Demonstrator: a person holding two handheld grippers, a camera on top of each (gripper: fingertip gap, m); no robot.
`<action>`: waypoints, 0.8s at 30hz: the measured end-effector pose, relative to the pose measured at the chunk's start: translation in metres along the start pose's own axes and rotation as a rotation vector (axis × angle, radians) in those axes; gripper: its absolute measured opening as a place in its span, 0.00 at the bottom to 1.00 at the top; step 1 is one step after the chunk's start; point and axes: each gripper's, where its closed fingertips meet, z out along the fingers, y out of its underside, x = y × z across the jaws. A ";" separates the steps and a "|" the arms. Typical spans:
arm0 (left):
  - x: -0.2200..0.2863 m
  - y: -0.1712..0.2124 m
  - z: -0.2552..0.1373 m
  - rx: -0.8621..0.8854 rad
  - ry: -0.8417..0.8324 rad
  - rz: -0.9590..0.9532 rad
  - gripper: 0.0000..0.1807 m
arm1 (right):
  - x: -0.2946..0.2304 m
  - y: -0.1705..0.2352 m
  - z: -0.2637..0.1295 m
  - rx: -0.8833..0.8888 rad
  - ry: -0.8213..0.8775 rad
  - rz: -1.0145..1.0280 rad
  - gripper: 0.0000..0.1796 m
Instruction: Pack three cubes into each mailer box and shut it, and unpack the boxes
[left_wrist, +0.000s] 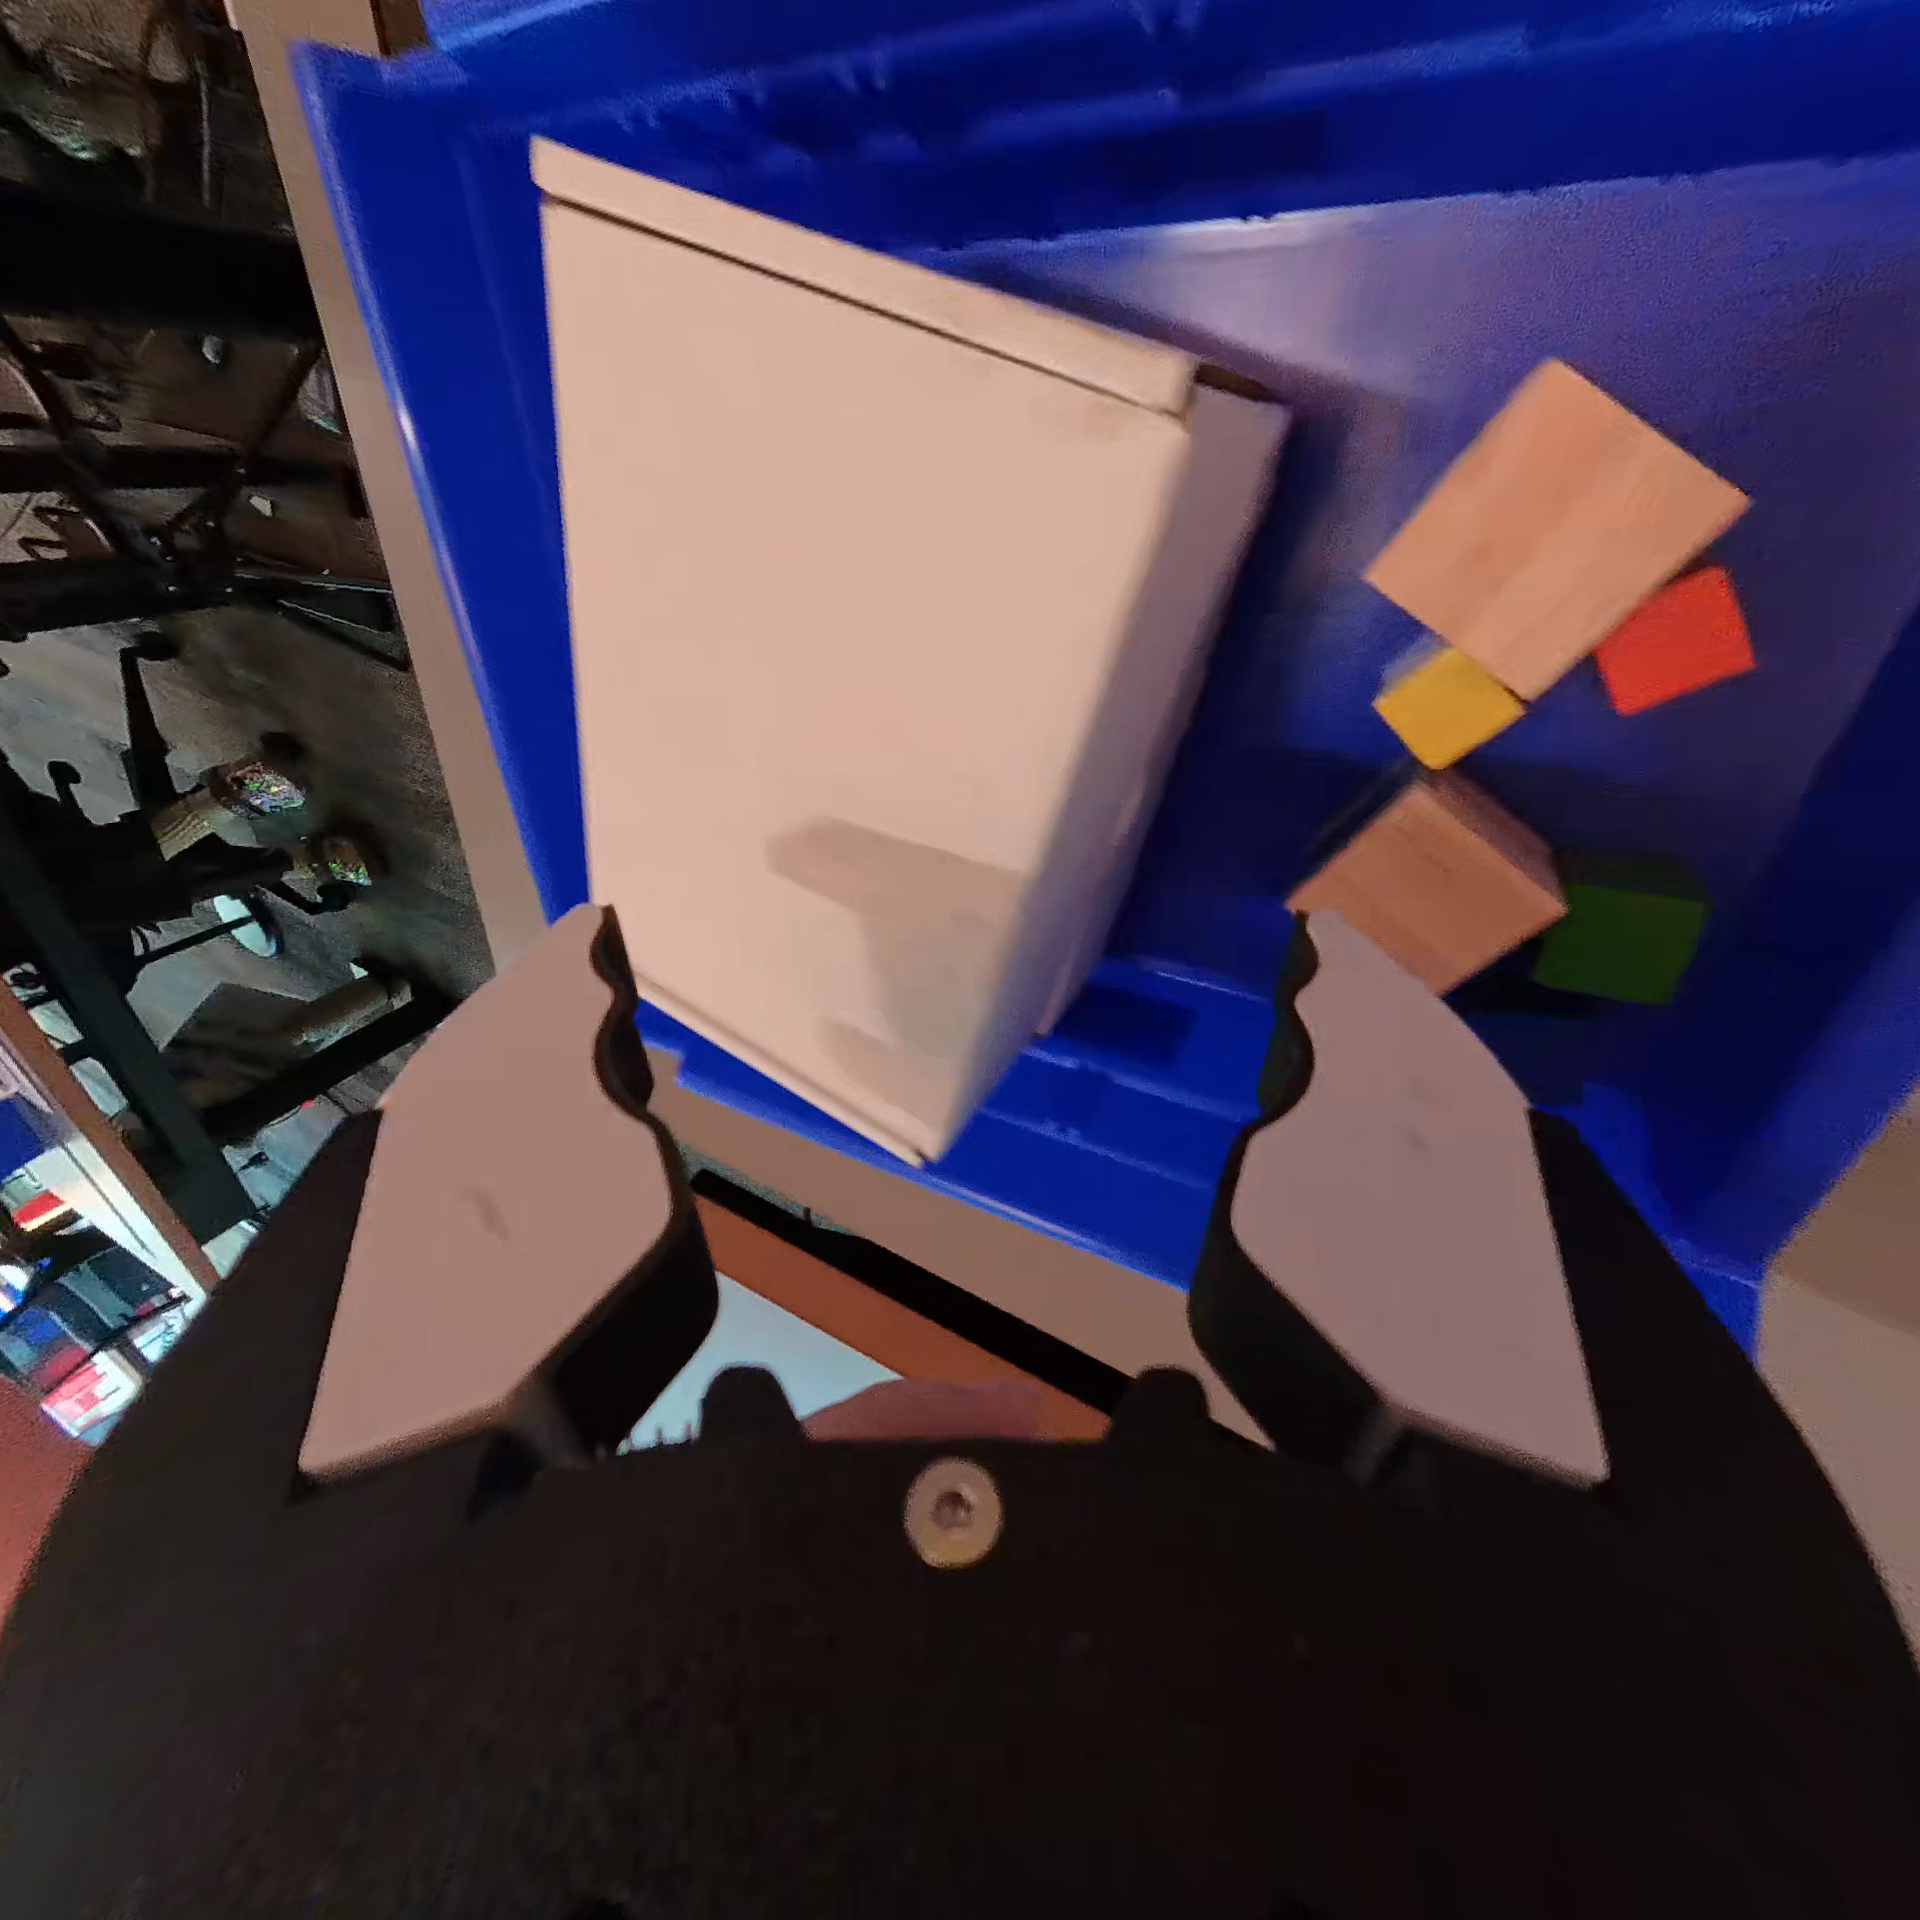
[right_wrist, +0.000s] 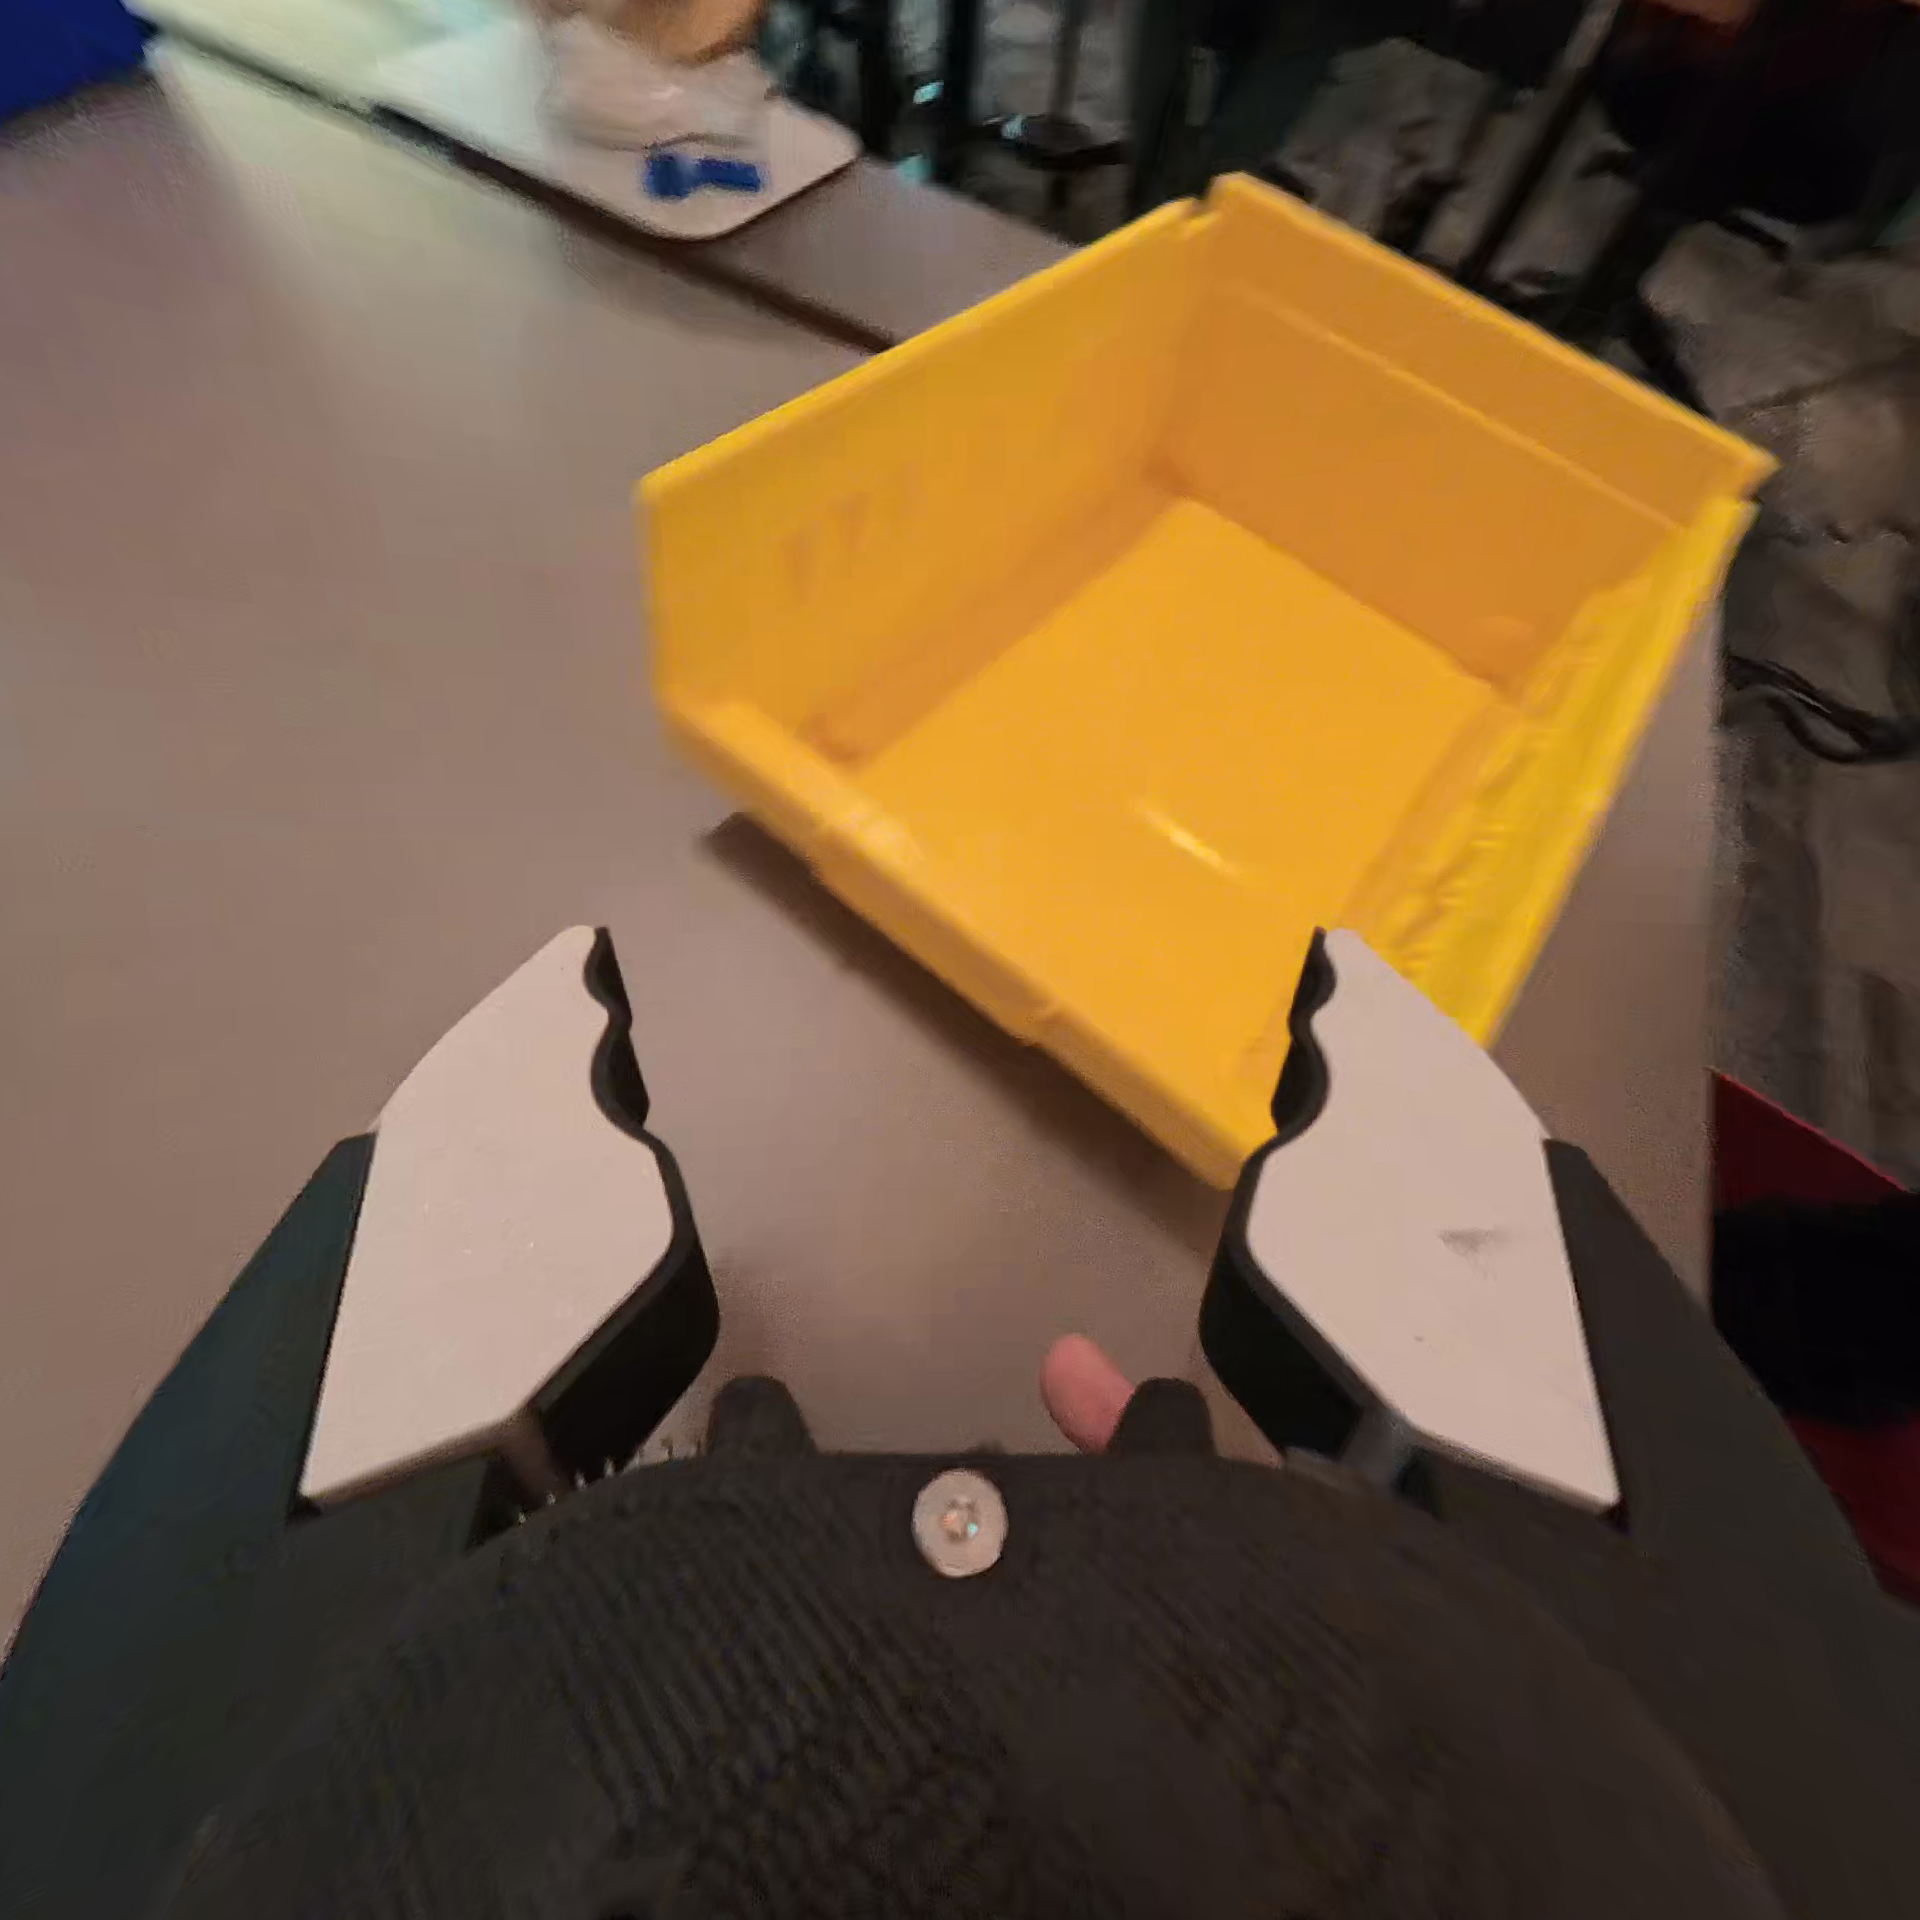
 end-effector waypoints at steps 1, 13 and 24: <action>-0.009 -0.004 0.003 -0.009 0.007 0.013 0.64 | -0.016 0.007 -0.003 -0.022 -0.039 -0.049 0.67; -0.022 -0.020 0.049 -0.127 0.290 0.047 0.70 | -0.042 0.038 -0.033 -0.014 -0.125 0.031 0.65; -0.015 -0.010 0.062 -0.168 0.327 -0.044 0.81 | -0.074 0.006 -0.005 0.094 -0.250 0.067 0.60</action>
